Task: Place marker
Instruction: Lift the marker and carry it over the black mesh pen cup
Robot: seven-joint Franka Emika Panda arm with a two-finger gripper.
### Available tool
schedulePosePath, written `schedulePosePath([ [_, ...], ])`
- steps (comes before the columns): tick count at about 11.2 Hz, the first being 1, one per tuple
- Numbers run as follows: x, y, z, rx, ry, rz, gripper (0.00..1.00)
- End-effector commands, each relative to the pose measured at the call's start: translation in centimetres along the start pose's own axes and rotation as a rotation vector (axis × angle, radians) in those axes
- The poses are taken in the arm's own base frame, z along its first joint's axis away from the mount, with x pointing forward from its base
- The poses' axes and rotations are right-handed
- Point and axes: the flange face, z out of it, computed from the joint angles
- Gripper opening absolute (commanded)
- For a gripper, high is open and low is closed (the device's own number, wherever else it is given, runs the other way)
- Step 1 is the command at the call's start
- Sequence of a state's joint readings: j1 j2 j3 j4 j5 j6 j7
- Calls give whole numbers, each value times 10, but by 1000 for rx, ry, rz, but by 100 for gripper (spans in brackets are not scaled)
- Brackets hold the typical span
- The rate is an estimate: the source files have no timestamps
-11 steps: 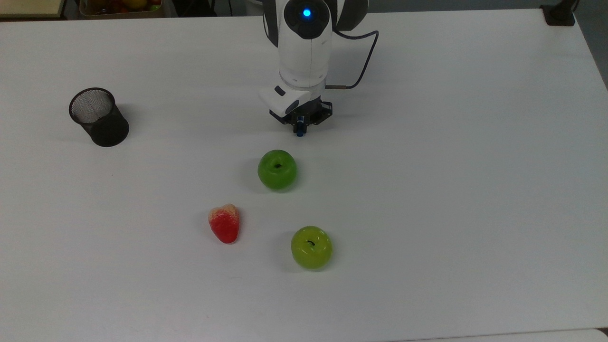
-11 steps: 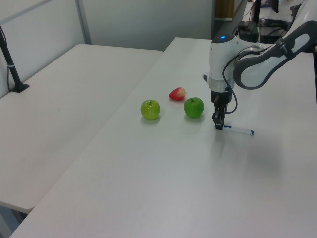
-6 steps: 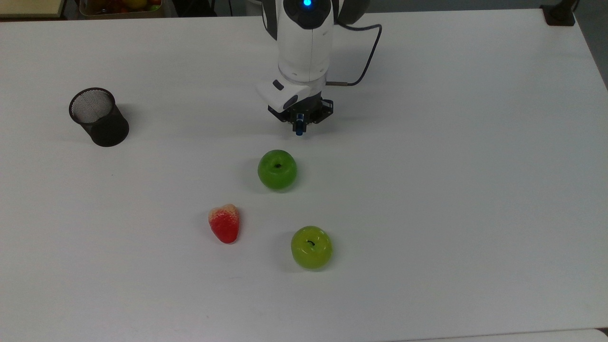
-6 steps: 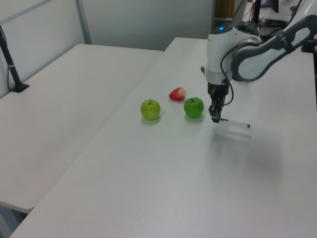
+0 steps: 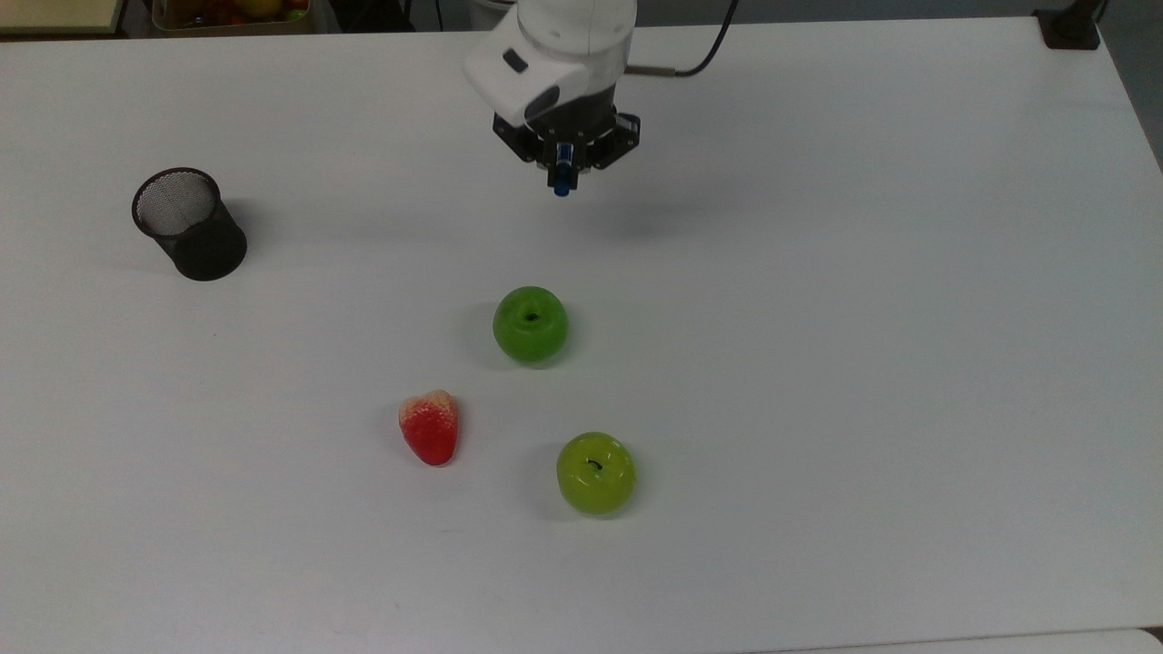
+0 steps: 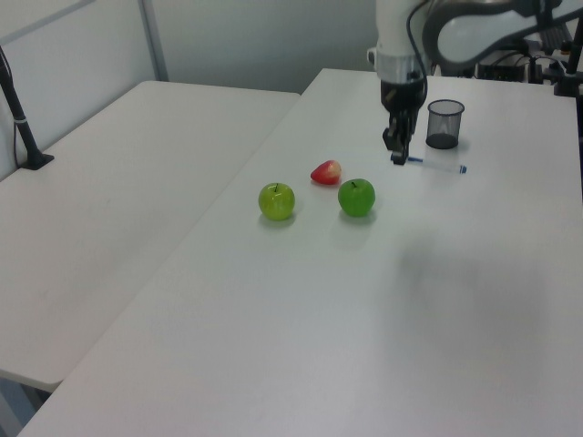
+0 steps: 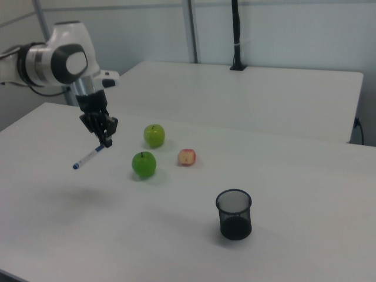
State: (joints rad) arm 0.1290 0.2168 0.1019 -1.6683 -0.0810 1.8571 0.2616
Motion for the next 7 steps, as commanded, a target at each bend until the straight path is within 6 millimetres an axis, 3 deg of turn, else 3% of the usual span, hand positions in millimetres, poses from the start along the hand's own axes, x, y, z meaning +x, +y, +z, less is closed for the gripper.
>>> schedulePosePath([
  [1, -5, 19, -67, -14, 10, 13, 7],
  [2, -7, 26, -79, -13, -10, -14, 8],
  [4, -6, 39, -82, -14, -20, -29, 8],
  [7, 4, 104, -75, -21, -23, -27, 8],
])
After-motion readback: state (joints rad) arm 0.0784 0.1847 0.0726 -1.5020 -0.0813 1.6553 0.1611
